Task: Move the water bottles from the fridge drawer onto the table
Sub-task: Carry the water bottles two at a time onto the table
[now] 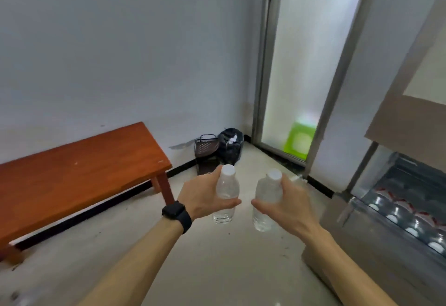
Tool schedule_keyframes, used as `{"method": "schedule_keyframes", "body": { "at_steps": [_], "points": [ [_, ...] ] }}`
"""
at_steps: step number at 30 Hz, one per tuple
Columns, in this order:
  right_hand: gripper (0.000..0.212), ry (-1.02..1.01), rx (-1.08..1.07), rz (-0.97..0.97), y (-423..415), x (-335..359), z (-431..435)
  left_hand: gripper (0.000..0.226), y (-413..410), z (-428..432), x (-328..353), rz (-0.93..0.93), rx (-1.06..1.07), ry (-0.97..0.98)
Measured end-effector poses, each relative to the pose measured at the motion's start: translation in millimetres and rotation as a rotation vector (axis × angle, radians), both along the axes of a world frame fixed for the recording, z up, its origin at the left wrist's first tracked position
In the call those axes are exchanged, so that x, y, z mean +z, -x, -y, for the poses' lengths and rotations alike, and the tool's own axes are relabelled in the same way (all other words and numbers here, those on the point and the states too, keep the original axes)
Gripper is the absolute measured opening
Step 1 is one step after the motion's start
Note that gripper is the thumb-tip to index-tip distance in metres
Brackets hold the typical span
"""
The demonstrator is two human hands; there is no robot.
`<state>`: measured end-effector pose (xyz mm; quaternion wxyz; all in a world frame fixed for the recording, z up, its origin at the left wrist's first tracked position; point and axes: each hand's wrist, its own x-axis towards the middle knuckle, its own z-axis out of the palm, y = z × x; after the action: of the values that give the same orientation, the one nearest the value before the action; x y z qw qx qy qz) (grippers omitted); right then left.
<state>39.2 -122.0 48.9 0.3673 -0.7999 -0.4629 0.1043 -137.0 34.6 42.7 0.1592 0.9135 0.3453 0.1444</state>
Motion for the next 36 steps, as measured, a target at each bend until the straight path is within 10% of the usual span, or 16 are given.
{"method": "schedule_keyframes", "body": {
  "at_steps": [19,36],
  "points": [
    [0.055,0.008,0.69,-0.062,484,-4,-240,0.076,551,-97,3,0.024,0.73,0.061],
    [0.053,0.148,0.839,-0.054,673,-71,-475,0.074,736,-273,-37,0.339,1.052,0.199]
  ]
}}
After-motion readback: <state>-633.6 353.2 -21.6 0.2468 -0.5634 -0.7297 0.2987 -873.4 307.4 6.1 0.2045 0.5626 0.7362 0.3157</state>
